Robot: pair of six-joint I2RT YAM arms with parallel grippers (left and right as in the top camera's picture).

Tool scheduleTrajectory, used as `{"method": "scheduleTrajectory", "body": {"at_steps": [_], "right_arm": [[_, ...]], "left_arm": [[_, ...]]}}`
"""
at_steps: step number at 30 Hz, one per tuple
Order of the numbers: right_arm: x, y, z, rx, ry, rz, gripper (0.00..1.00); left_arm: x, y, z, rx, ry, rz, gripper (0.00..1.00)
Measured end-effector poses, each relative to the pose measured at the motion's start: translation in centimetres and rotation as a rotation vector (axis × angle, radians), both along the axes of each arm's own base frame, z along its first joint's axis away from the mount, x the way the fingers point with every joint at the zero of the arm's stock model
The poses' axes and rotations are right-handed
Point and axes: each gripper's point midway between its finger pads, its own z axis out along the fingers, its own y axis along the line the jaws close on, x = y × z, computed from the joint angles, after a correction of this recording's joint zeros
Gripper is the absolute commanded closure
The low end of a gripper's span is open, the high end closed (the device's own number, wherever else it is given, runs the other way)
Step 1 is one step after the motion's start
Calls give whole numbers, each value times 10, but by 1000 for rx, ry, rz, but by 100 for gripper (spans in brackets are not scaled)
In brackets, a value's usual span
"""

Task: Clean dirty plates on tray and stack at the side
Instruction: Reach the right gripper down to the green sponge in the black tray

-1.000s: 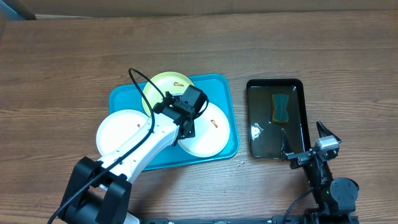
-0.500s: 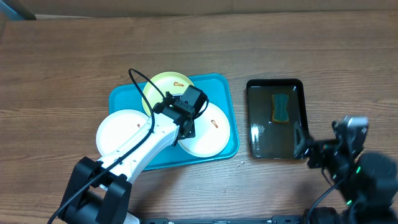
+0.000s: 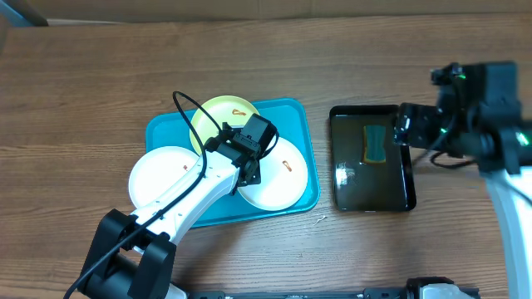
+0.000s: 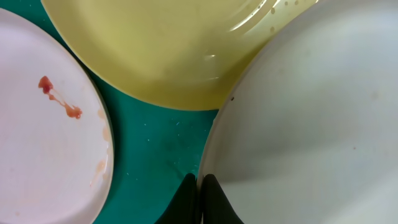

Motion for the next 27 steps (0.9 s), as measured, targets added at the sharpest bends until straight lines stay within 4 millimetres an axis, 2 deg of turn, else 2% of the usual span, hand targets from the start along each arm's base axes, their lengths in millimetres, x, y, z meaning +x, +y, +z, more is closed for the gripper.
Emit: {"method": "scheduleTrajectory", "body": {"at_steps": [6,9,11,15,19,25,27], "right_arm": [[23,1,-70,-10,227,-2,28],[33,1,-95,-13,287,-2,29],[38,2,-110,-14,319,-2,29],[47,0,-135,-26,358,-4,37],[54,-1,-155,-39,360,-8,38],[46,2,-192,-48,353,3,38],[45,4,-207,-49,335,10,45]], "left_arm": [[-1,1,-5,9,14,0,96],[-1,0,-7,11,18,0,96],[-1,0,-7,10,18,0,96],[-1,0,-7,8,18,-1,96],[0,0,-7,7,18,-1,96],[1,-1,-7,3,12,-1,96],[1,-1,-7,3,11,-1,96]]}}
